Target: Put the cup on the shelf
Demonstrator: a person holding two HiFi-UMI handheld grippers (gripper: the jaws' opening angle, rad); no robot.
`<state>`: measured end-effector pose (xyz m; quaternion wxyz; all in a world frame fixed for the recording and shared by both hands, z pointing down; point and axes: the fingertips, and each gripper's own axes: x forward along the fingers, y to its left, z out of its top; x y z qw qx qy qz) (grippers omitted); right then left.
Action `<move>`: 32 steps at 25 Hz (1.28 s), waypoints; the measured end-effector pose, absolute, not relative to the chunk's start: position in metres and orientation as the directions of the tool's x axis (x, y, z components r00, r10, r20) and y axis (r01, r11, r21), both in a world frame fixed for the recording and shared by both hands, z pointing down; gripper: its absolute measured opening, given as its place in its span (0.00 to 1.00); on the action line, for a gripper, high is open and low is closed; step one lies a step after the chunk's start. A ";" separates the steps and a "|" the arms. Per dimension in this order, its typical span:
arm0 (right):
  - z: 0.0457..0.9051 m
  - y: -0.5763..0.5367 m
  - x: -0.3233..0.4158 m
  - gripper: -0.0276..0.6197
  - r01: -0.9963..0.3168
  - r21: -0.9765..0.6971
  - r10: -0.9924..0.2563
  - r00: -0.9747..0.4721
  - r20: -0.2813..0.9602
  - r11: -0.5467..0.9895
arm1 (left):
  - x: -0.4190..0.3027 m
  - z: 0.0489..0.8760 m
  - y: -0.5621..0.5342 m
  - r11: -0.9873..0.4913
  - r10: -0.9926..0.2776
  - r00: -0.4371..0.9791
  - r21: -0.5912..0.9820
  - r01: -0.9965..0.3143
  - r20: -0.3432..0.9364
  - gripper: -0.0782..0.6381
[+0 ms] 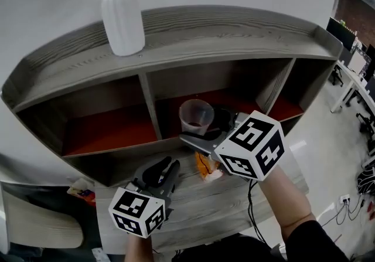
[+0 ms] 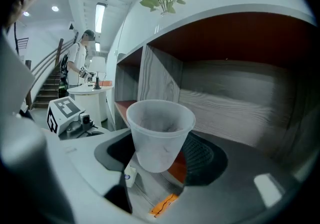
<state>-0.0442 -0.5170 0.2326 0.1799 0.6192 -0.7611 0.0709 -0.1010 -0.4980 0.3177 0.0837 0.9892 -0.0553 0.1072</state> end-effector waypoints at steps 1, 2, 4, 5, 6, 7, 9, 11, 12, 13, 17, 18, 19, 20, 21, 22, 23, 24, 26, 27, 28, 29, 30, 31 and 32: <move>0.231 -0.521 -0.043 0.49 -0.969 0.114 -0.919 -0.166 0.359 0.219 | -0.102 0.317 -0.500 -0.981 -0.096 0.971 0.144 -0.130 0.221 0.22; 0.230 -0.524 -0.041 0.49 -0.970 0.113 -0.920 -0.162 0.357 0.215 | -0.102 0.316 -0.502 -0.982 -0.101 0.970 0.136 -0.133 0.220 0.22; 0.230 -0.532 -0.037 0.49 -0.972 0.115 -0.921 -0.152 0.359 0.206 | -0.104 0.316 -0.505 -0.982 -0.107 0.970 0.131 -0.137 0.217 0.22; 0.231 -0.536 -0.036 0.49 -0.972 0.119 -0.920 -0.146 0.363 0.201 | -0.105 0.316 -0.506 -0.981 -0.107 0.970 0.133 -0.138 0.216 0.22; 0.232 -0.540 -0.034 0.49 -0.972 0.122 -0.919 -0.141 0.369 0.199 | -0.106 0.316 -0.508 -0.981 -0.108 0.971 0.135 -0.139 0.215 0.22; 0.233 -0.543 -0.034 0.49 -0.972 0.127 -0.917 -0.137 0.375 0.197 | -0.106 0.316 -0.509 -0.981 -0.108 0.971 0.136 -0.139 0.213 0.22; 0.236 -0.550 -0.031 0.49 -0.971 0.142 -0.913 -0.125 0.388 0.193 | -0.107 0.316 -0.511 -0.980 -0.110 0.972 0.138 -0.141 0.209 0.22; 0.239 -0.556 -0.028 0.49 -0.971 0.152 -0.911 -0.113 0.397 0.186 | -0.108 0.317 -0.514 -0.979 -0.115 0.972 0.141 -0.146 0.206 0.22; 0.241 -0.558 -0.026 0.49 -0.972 0.150 -0.910 -0.110 0.401 0.184 | -0.108 0.318 -0.514 -0.979 -0.117 0.971 0.142 -0.148 0.207 0.22; 0.242 -0.560 -0.025 0.49 -0.973 0.142 -0.909 -0.112 0.402 0.182 | -0.109 0.319 -0.515 -0.978 -0.119 0.971 0.144 -0.150 0.207 0.22; 0.248 -0.567 -0.019 0.49 -0.977 0.108 -0.901 -0.122 0.417 0.182 | -0.107 0.324 -0.519 -0.976 -0.121 0.972 0.157 -0.154 0.202 0.22; 0.251 -0.569 -0.017 0.49 -0.977 0.108 -0.897 -0.120 0.426 0.182 | -0.106 0.325 -0.519 -0.975 -0.120 0.972 0.160 -0.153 0.202 0.22; 0.253 -0.570 -0.016 0.50 -0.977 0.109 -0.893 -0.117 0.435 0.181 | -0.105 0.327 -0.519 -0.975 -0.118 0.972 0.162 -0.152 0.203 0.22; 0.256 -0.571 -0.015 0.50 -0.978 0.108 -0.890 -0.115 0.442 0.180 | -0.104 0.328 -0.519 -0.975 -0.115 0.972 0.164 -0.150 0.205 0.22; 0.258 -0.572 -0.014 0.50 -0.978 0.107 -0.887 -0.114 0.448 0.179 | -0.104 0.329 -0.519 -0.975 -0.112 0.972 0.165 -0.148 0.206 0.22; 0.259 -0.573 -0.014 0.50 -0.978 0.108 -0.884 -0.113 0.453 0.180 | -0.103 0.330 -0.519 -0.975 -0.110 0.972 0.166 -0.146 0.207 0.23; 0.259 -0.574 -0.013 0.50 -0.977 0.112 -0.882 -0.112 0.459 0.182 | -0.102 0.329 -0.519 -0.975 -0.109 0.972 0.167 -0.145 0.206 0.23; 0.260 -0.575 -0.013 0.50 -0.976 0.117 -0.878 -0.109 0.466 0.183 | -0.102 0.329 -0.520 -0.975 -0.108 0.973 0.167 -0.144 0.206 0.23; 0.262 -0.576 -0.013 0.50 -0.975 0.125 -0.872 -0.102 0.479 0.182 | -0.101 0.330 -0.519 -0.976 -0.105 0.972 0.168 -0.142 0.209 0.23; 0.263 -0.576 -0.013 0.50 -0.975 0.126 -0.870 -0.100 0.482 0.182 | -0.101 0.331 -0.519 -0.976 -0.103 0.972 0.168 -0.140 0.212 0.23; 0.263 -0.576 -0.013 0.50 -0.975 0.125 -0.870 -0.100 0.484 0.182 | -0.101 0.332 -0.519 -0.976 -0.102 0.971 0.168 -0.140 0.214 0.23; 0.263 -0.576 -0.013 0.50 -0.976 0.124 -0.870 -0.100 0.483 0.181 | -0.101 0.332 -0.519 -0.976 -0.102 0.971 0.167 -0.139 0.215 0.23; 0.263 -0.577 -0.012 0.50 -0.976 0.124 -0.871 -0.101 0.482 0.181 | -0.100 0.332 -0.520 -0.976 -0.102 0.971 0.166 -0.139 0.215 0.23; 0.262 -0.577 -0.012 0.50 -0.975 0.126 -0.872 -0.100 0.479 0.182 | -0.100 0.331 -0.520 -0.977 -0.102 0.972 0.164 -0.138 0.214 0.23; 0.262 -0.578 -0.012 0.50 -0.975 0.131 -0.873 -0.099 0.477 0.182 | -0.099 0.331 -0.520 -0.977 -0.101 0.972 0.162 -0.137 0.212 0.23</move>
